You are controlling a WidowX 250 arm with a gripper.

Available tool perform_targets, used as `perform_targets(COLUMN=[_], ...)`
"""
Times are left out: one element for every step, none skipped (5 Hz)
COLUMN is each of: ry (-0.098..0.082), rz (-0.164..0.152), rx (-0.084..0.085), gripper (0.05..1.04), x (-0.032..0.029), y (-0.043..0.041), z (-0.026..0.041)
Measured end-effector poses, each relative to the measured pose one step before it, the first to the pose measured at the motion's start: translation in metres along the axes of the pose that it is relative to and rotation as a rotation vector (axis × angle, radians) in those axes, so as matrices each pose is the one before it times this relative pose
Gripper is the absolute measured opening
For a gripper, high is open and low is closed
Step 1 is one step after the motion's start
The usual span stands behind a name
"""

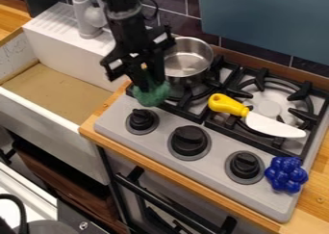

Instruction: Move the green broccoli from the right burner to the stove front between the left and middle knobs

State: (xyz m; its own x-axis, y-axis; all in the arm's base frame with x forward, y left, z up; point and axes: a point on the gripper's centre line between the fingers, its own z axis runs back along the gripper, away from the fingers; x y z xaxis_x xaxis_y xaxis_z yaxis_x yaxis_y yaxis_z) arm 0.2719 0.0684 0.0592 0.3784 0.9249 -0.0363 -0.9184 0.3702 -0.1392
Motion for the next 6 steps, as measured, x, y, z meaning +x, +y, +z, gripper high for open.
perform_targets(ry=[0.002, 0.0281, -0.0025, 0.0054, -0.0131, 0.0045], rz=[-0.0221, -0.0139, -0.0004, -0.0003, 0.0275, 0.0088], rx=[-0.0239, 0.0007, 0.0059, 0.0474, -0.0202, 0.0093], gripper=[0.304, 0.304, 0.364, 0.657, 0.938, 1.003], x=[-0.01202, -0.00575, -0.00359, -0.00619, 0.00051, -0.00221], y=[0.00016, -0.00121, 0.00013, -0.00108, -0.00377, 0.0007], z=[-0.01261, -0.00402, -0.00248, -0.00061, 0.00038, 0.00063])
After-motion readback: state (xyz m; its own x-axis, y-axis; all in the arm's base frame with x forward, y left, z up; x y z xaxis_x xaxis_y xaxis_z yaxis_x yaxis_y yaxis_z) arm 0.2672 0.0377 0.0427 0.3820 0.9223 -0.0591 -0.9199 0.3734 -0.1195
